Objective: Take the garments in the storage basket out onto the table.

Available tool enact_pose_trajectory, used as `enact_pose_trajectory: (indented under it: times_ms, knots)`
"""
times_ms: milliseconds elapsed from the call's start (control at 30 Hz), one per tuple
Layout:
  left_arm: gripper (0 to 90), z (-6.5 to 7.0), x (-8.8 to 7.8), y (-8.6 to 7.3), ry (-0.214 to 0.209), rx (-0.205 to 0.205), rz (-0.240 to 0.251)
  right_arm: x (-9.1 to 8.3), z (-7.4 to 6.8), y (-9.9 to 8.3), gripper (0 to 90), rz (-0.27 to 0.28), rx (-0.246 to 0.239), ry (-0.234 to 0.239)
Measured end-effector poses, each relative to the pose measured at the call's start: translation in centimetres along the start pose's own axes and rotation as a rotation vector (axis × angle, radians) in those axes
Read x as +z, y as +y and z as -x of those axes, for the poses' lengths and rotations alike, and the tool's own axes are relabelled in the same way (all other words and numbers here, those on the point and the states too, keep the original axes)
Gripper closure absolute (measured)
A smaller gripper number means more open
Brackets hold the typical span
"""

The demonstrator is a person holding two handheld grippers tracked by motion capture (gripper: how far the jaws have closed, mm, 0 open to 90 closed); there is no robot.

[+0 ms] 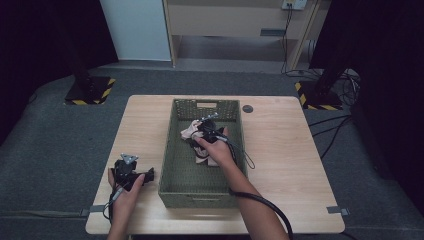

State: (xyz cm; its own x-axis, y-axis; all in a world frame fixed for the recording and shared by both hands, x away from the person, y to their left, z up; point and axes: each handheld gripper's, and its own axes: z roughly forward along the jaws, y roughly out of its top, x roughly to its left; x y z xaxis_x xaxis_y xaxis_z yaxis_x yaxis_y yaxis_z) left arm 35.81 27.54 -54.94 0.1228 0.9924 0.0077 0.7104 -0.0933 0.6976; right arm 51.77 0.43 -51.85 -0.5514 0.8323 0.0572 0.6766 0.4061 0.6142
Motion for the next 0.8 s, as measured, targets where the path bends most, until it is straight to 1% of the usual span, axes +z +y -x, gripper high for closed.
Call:
enact_pose_trajectory:
  times_ms: [233, 333, 467, 533, 633, 700, 800]
  knots:
    - [0.0, 0.0, 0.0, 0.0, 0.0, 0.0, 0.0, 0.44, 0.06, -0.09, 2.6, -0.006, 0.018, 0.003]
    - [0.0, 0.0, 0.0, 0.0, 0.0, 0.0, 0.0, 0.51, 0.02, 0.0, 2.7, -0.006, 0.011, 0.0]
    - [0.0, 0.0, 0.0, 0.0, 0.0, 0.0, 0.0, 0.69, 0.02, 0.01, 3.1, -0.01, 0.017, -0.006]
    - [0.0, 0.0, 0.0, 0.0, 0.0, 0.0, 0.0, 0.79, -0.05, -0.01, 3.5, -0.013, 0.008, -0.008]
    - [0.0, 0.0, 0.0, 0.0, 0.0, 0.001, 0.0, 0.87, -0.16, -0.03, 5.7, -0.016, 0.0, -0.013]
    - [0.0, 0.0, 0.0, 0.0, 0.0, 0.0, 0.0, 0.91, -0.2, -0.06, 10.4, -0.021, -0.011, -0.015]
    - [0.0, 0.0, 0.0, 0.0, 0.0, 0.0, 0.0, 0.85, -0.18, -0.08, 15.9, -0.025, -0.015, -0.011]
